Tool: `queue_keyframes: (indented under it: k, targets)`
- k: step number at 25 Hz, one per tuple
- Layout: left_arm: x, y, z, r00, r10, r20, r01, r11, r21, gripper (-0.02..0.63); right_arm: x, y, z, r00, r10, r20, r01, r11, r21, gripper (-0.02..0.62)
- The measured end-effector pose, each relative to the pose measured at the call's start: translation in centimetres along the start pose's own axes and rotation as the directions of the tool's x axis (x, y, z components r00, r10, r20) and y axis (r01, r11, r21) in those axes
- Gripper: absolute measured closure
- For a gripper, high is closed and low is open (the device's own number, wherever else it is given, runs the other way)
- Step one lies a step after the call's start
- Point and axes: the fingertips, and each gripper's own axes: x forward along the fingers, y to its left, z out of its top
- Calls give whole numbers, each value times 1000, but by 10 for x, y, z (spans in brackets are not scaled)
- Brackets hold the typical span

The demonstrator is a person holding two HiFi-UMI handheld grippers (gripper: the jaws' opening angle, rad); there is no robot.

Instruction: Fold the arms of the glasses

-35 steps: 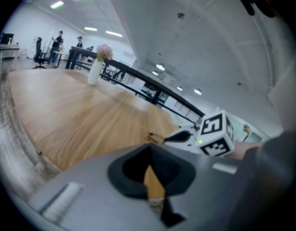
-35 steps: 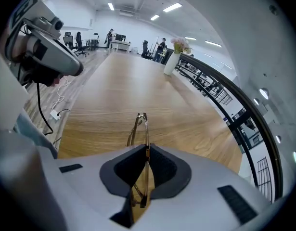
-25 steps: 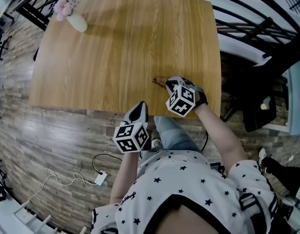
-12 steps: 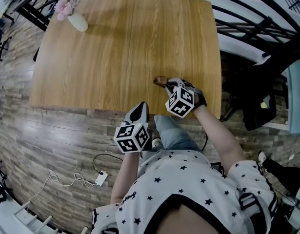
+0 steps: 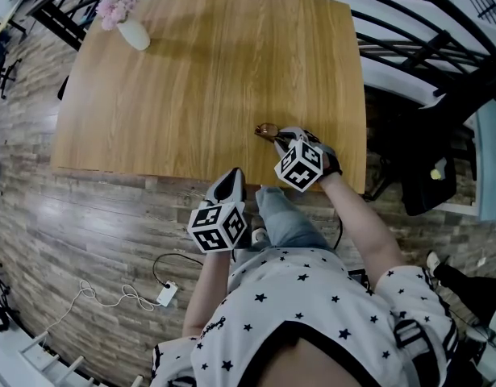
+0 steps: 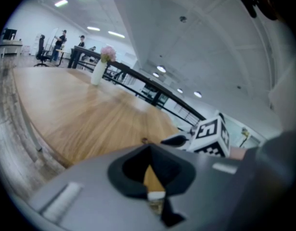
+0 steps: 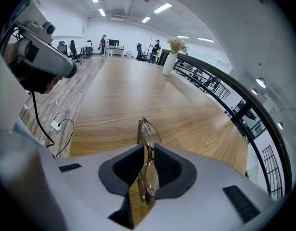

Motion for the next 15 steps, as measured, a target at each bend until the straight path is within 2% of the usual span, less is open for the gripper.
queue_keyframes:
  k: [6, 15]
  targets:
    - [-15, -3, 0, 1000, 6, 18, -7, 1000, 22, 600, -23, 7, 5, 999, -37, 34, 36, 999, 29, 563]
    - [-41, -9, -1, 999, 9, 50, -11, 999, 46, 600, -77, 18, 16, 982, -100, 161, 62, 972, 226, 565]
